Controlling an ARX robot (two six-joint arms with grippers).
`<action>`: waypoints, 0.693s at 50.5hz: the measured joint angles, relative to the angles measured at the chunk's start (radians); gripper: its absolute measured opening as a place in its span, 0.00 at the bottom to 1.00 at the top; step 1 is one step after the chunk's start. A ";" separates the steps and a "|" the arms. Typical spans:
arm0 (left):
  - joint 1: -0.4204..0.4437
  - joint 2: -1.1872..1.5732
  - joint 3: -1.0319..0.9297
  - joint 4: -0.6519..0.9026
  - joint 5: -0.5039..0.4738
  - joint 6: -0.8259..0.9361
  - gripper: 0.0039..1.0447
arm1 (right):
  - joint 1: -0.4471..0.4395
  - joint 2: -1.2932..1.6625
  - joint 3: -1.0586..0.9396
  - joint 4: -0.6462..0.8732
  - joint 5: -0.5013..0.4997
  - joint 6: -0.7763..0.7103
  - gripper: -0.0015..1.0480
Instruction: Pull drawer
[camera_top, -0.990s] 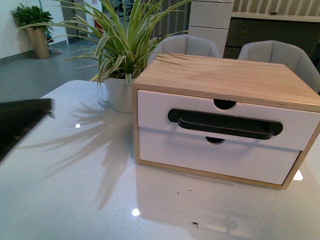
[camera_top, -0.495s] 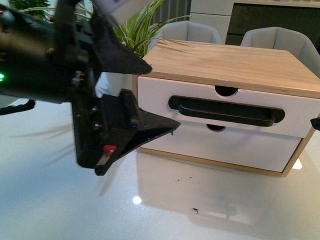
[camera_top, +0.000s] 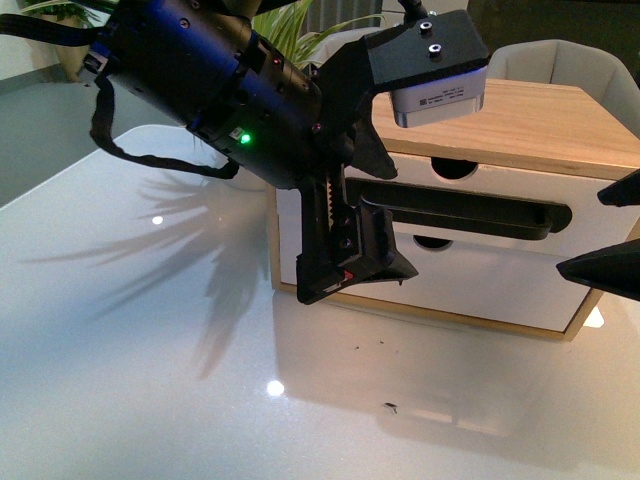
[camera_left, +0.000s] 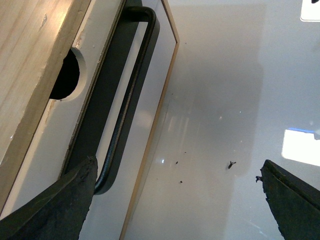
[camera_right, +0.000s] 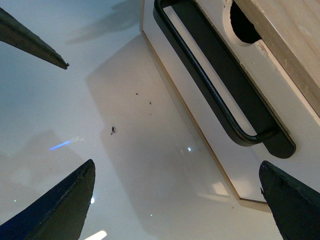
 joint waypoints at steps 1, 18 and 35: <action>-0.001 0.009 0.012 -0.008 -0.004 0.005 0.93 | 0.002 0.006 0.004 0.000 0.000 -0.002 0.91; -0.011 0.099 0.112 -0.065 -0.053 0.052 0.93 | 0.015 0.090 0.036 0.031 0.003 -0.006 0.91; -0.012 0.163 0.146 -0.043 -0.079 0.058 0.93 | 0.030 0.174 0.070 0.101 -0.011 0.002 0.91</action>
